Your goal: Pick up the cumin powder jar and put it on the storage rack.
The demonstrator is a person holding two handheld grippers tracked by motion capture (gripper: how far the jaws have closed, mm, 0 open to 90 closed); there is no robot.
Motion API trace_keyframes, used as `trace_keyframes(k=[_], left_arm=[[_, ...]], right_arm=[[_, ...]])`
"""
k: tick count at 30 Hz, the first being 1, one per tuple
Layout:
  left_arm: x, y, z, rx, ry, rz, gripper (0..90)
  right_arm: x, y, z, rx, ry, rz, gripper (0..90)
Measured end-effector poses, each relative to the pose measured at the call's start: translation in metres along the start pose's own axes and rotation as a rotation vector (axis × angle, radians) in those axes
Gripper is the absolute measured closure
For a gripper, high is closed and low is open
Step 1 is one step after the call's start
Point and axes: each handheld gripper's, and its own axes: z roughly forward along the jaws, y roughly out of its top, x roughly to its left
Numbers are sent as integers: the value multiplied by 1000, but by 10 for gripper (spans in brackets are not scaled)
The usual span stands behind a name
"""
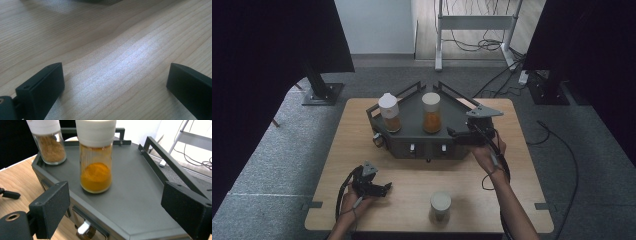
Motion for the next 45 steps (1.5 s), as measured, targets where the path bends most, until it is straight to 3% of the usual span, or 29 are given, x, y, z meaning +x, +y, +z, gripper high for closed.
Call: trace_keyframes(k=[25, 45], left_arm=[[0, 0, 0, -1, 0, -1, 12], [0, 0, 0, -2, 0, -1, 12]], right_arm=[[0, -50, -6, 45, -14, 20, 82], [-2, -86, 4, 95, -32, 47, 84]])
